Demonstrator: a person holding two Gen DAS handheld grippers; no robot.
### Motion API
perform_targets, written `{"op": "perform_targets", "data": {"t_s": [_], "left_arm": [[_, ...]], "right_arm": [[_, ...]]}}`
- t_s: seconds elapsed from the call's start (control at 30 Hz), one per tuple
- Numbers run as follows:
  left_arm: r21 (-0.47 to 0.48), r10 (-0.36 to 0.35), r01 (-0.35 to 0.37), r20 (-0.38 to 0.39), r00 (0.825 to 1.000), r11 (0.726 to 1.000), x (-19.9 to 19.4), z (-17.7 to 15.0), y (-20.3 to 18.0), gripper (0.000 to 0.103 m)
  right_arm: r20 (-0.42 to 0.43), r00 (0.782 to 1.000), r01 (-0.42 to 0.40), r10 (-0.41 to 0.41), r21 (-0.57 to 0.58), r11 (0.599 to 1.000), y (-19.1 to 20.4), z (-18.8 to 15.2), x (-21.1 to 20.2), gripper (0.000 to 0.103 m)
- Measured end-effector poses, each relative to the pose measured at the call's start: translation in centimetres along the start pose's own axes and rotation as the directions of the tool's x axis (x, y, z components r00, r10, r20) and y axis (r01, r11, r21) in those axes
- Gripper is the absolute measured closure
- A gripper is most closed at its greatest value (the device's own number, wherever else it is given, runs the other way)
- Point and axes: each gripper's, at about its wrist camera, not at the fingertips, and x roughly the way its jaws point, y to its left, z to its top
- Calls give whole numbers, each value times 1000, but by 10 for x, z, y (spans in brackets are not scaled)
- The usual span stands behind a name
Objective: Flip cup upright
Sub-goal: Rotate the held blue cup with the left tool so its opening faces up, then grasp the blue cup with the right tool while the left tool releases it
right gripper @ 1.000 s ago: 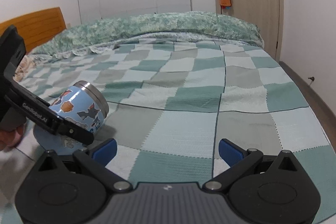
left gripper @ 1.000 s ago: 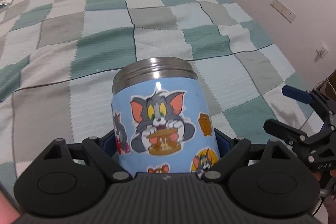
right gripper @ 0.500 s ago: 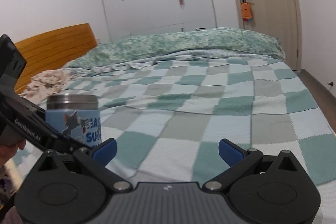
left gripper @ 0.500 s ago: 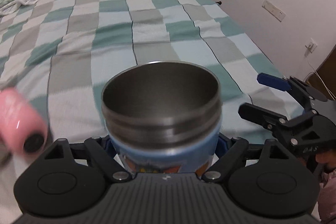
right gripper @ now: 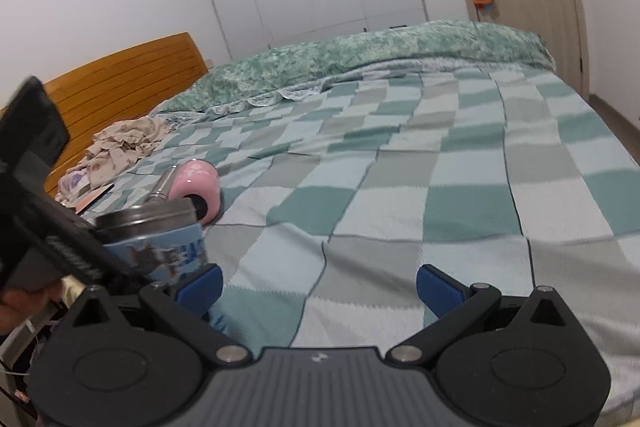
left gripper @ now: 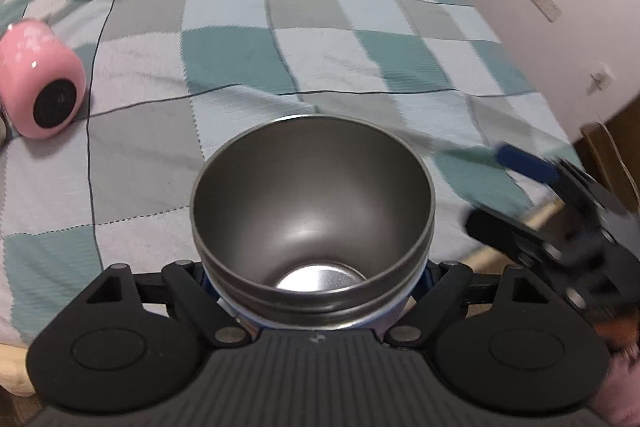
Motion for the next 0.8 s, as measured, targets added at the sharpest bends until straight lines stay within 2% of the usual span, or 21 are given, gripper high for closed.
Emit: {"op": "perform_targets", "data": {"t_s": [0.07,0.17,0.23,0.43,0.5,0.53,0.7,0.73,0.8], "left_arm": [[-26,16,-16,-4,1000,1000,15,4,4,18],[-55,3,-1,47,999,998,21,13,10,18],[-76,5,-2,44,999,997,27,19,11,18],[-62,21,-16,79,997,998,39,24,8,17],[-50,32,-26,113,993,998,33,24,9,12],[-45,34,-28,135,990,999,29,25,10,2],[-16,56,-54,290,955,998,-16,16,24,0],[-13,66,-65,321,945,998,-26,13,27,0],[-3,88,-95,405,910,995,-49,2,37,0]], "right_arm": [[-2,1000,15,-15,13,1000,-5,-3,0,0],[-12,999,36,-35,32,999,-13,-5,2,0],[-23,998,52,-51,35,998,-16,-6,6,0],[-36,998,60,-58,43,997,-13,-8,13,0],[-38,998,60,-59,39,997,-11,-7,13,0],[-38,998,60,-59,36,998,-9,-6,13,0],[-29,998,50,-50,13,999,9,6,12,0],[-27,999,47,-47,4,999,15,9,11,0],[-26,999,37,-37,-15,999,29,15,14,0]]}}
